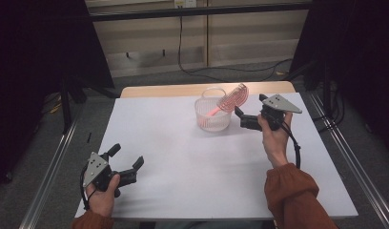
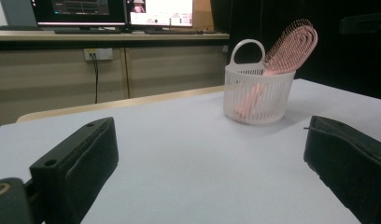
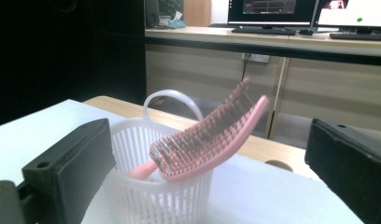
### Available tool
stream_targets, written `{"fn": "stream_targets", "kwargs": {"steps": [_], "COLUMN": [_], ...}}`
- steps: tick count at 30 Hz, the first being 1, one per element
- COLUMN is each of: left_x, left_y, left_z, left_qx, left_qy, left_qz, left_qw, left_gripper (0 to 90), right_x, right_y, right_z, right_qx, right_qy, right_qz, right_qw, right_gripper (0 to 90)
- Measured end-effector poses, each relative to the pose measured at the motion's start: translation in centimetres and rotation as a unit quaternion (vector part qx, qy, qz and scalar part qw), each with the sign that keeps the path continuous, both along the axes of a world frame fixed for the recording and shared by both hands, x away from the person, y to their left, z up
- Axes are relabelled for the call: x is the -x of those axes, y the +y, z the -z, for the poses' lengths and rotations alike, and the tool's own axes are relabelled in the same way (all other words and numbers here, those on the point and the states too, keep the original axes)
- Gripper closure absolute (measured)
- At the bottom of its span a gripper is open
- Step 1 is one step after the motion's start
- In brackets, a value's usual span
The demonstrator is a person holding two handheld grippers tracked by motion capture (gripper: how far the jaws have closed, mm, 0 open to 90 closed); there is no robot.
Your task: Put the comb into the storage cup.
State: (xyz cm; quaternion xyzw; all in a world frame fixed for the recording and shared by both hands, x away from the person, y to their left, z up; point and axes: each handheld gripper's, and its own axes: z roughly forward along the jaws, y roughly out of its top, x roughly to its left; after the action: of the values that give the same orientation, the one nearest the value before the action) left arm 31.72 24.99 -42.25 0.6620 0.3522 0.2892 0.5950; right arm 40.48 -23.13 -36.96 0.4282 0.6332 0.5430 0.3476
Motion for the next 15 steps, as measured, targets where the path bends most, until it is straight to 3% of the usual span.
{"fn": "stream_targets", "kwargs": {"steps": [3,15], "left_x": [0.1,0.1], "left_y": [0.0,0.0], "left_z": [0.0,-0.1], "left_qx": [0.005,0.025], "left_qy": [0.002,0.006], "left_qz": [-0.002,-0.014], "left_qw": [1.0000,0.9996], "left_gripper": [3.1,3.0], "right_x": [0.3,2.3], "right_y": [0.1,0.1], "right_z": [0.4,1.2], "right_qx": [0.012,0.017], "right_qy": [0.003,0.004], "right_qz": [0.003,0.005], "right_qw": [0.9999,0.9998], "right_gripper": [0.0,0.0]}}
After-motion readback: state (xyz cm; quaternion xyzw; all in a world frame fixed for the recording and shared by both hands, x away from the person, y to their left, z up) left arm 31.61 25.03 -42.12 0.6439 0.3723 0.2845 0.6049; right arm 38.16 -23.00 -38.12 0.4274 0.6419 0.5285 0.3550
